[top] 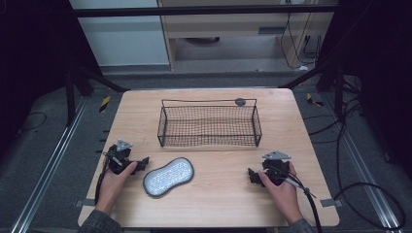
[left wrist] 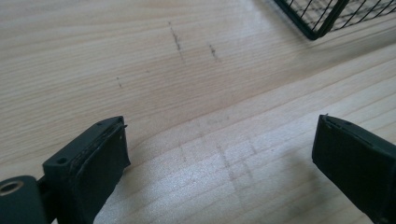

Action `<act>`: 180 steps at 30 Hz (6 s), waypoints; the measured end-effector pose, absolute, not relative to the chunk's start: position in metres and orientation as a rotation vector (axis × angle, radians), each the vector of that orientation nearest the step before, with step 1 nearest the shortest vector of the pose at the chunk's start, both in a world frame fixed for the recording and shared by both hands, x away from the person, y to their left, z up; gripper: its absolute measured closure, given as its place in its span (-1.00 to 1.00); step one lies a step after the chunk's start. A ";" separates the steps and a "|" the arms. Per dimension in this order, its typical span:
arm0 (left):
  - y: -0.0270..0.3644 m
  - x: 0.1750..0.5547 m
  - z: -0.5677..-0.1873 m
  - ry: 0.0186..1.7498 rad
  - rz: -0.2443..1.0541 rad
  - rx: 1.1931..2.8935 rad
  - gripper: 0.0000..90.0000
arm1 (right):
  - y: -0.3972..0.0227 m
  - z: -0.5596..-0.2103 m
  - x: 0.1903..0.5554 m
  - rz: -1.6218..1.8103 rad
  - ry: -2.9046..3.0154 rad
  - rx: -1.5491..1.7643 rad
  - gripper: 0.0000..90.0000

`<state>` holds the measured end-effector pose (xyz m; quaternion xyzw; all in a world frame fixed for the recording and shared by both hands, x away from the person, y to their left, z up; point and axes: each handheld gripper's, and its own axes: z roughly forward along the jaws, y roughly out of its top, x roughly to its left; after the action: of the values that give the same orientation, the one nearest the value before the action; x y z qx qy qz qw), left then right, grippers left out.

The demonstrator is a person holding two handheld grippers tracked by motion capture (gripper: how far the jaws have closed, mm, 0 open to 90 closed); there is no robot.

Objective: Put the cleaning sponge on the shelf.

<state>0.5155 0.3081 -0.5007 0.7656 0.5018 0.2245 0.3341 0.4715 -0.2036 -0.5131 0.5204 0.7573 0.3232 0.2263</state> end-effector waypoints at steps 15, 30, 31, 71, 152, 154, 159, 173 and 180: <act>0.311 0.499 -0.468 1.245 0.661 2.005 -0.92 | -0.204 -0.513 0.472 0.896 2.097 1.427 -0.98; 0.271 0.490 -0.441 1.025 0.561 2.163 -0.93 | -0.204 -0.513 0.473 0.906 2.116 1.417 -0.98; 0.266 0.489 -0.439 0.999 0.554 2.185 -0.93 | -0.204 -0.513 0.473 0.903 2.116 1.409 -0.98; 0.186 0.494 -0.464 0.782 0.202 2.722 -0.92 | -0.206 -0.513 0.474 0.901 2.140 1.389 -0.98; 0.166 0.514 -0.361 0.433 0.558 2.674 -0.75 | -0.202 -0.513 0.473 0.912 2.149 1.374 -0.98; 0.165 0.519 -0.352 0.421 0.579 2.674 -0.76 | -0.202 -0.513 0.473 0.911 2.147 1.373 -0.98; 0.160 0.537 -0.339 0.404 0.583 2.654 -0.76 | -0.202 -0.513 0.472 0.909 2.148 1.375 -0.98; 0.141 0.575 -0.323 0.410 0.815 2.643 -0.75 | -0.202 -0.513 0.472 0.910 2.151 1.370 -0.98; 0.127 0.586 -0.324 0.348 0.836 2.671 -0.74 | -0.203 -0.513 0.473 0.915 2.154 1.364 -0.98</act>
<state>0.5859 0.1270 -0.3237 0.9349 0.1217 0.2925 0.1598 0.4725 -0.2027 -0.5132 0.4919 0.7766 0.3298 0.2148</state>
